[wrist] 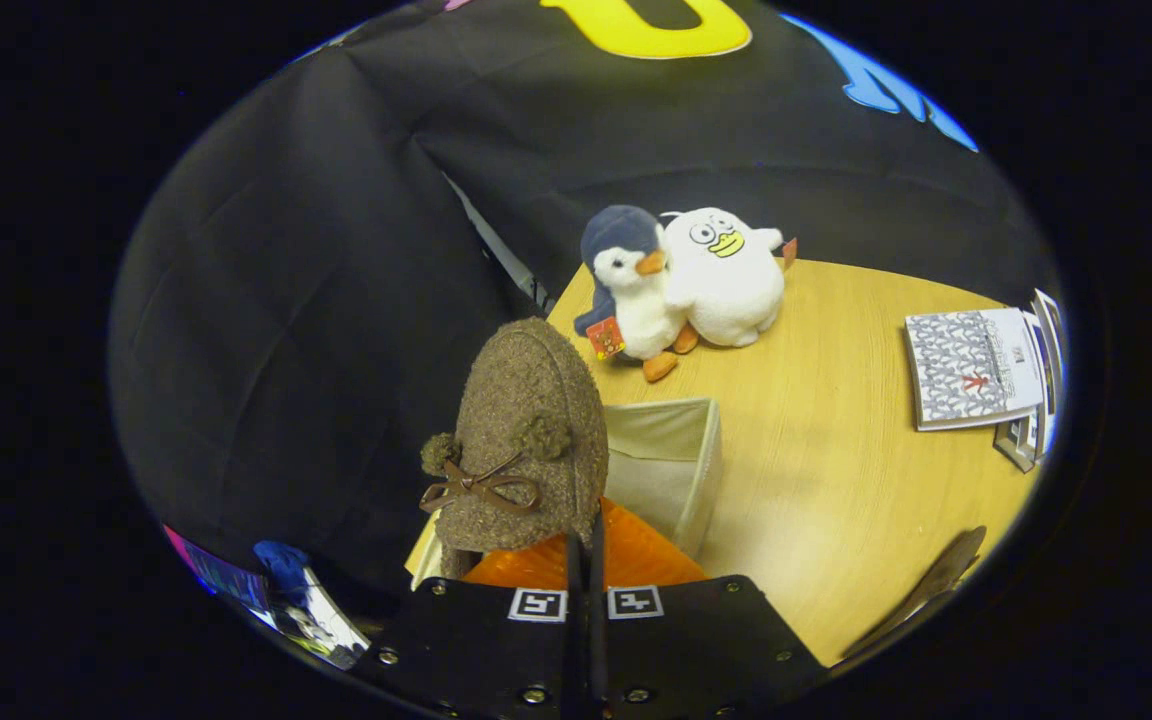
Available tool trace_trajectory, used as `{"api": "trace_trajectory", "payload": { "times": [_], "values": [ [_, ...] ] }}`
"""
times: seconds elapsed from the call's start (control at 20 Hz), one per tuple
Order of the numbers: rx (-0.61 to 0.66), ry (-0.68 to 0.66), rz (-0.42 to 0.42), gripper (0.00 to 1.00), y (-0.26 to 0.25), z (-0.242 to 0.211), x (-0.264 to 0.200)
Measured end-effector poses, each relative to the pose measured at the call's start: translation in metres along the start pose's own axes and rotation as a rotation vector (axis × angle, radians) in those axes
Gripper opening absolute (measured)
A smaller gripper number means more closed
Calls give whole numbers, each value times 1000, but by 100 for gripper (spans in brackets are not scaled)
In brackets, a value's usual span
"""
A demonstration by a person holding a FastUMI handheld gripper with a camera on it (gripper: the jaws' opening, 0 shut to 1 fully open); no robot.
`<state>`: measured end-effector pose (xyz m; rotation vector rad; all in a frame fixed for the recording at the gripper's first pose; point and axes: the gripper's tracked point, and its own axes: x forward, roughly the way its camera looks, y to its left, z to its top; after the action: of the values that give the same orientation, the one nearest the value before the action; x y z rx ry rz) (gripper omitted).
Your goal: Open the storage box then place both shoes into the box .Put the left shoe in first, then the right shoe, with the right side of both shoes facing outward in a uniform manner.
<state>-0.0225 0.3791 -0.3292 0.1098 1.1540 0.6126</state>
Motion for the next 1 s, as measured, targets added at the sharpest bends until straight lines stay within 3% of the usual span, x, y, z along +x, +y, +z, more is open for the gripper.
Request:
{"api": "trace_trajectory", "payload": {
  "times": [0.2,0.6,0.8,0.9,1.0],
  "values": [
    [-37,78,-12,1,8,-21,41],
    [-125,257,-183,1,-14,-62,99],
    [-167,314,-189,1,-8,-70,110],
    [-193,294,-160,7,0,-67,108],
    [-234,273,-175,26,-5,-61,100]
  ]
}}
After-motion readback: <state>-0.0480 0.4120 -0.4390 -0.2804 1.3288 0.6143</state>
